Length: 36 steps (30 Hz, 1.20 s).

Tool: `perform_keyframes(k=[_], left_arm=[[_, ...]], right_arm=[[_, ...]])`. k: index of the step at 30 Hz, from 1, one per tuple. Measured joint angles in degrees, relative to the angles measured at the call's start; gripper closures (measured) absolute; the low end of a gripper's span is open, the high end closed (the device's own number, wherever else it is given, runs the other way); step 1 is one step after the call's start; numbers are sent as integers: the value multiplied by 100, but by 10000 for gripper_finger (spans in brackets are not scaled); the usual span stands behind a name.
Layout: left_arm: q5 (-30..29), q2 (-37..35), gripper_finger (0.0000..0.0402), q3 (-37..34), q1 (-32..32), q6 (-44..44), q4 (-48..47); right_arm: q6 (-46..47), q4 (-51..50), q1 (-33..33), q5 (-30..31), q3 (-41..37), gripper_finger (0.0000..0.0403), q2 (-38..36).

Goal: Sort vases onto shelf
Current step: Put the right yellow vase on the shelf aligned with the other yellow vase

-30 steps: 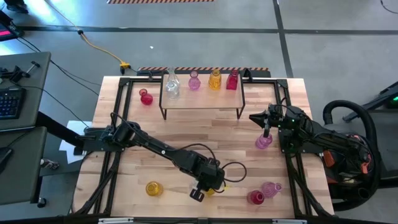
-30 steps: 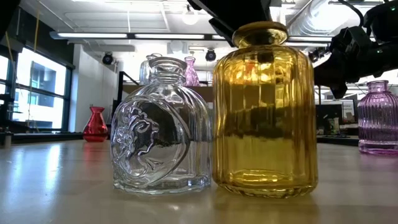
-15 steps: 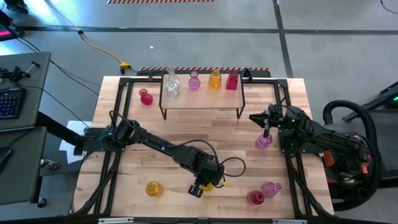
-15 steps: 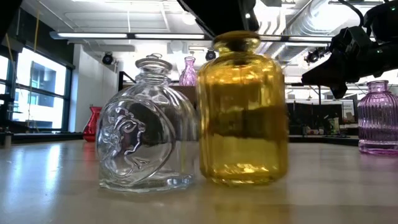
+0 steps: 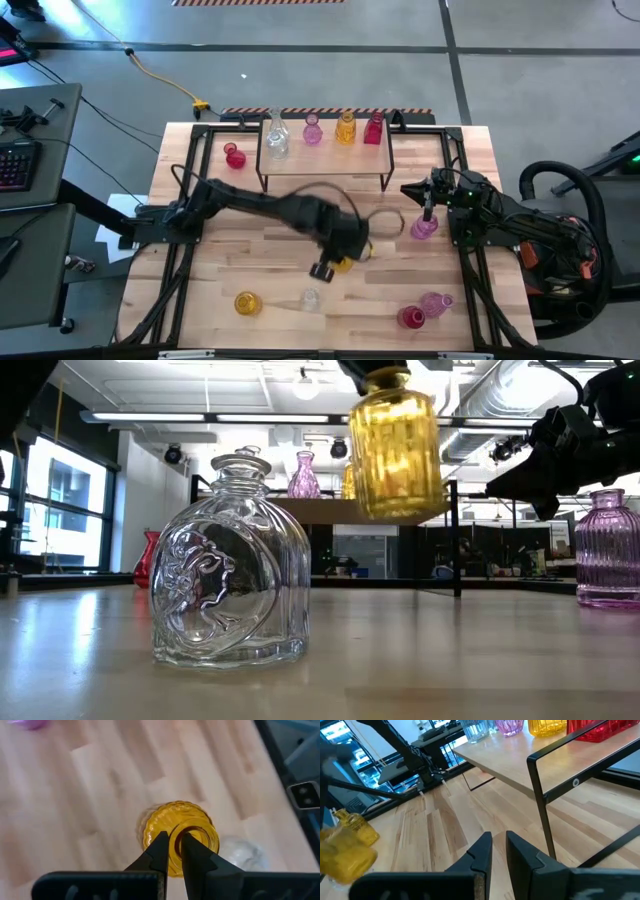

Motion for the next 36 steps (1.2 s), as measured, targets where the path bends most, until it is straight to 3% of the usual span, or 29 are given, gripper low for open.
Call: perform_keyframes(k=[7,16,26,36], left_arm=[[0,-4,382,759,783,608,-923],[15,-179,381,725,1724,1579,-1524],[-56,-424,380,754,2000,2045,-1508],[-599,-699,380,749,2263,2211,-939]], right_arm=[[0,-9,-2,0,0,366,0],[0,-60,-1,0,0,366,11],[0,-86,-2,0,0,366,9],[0,-173,0,0,0,366,11]])
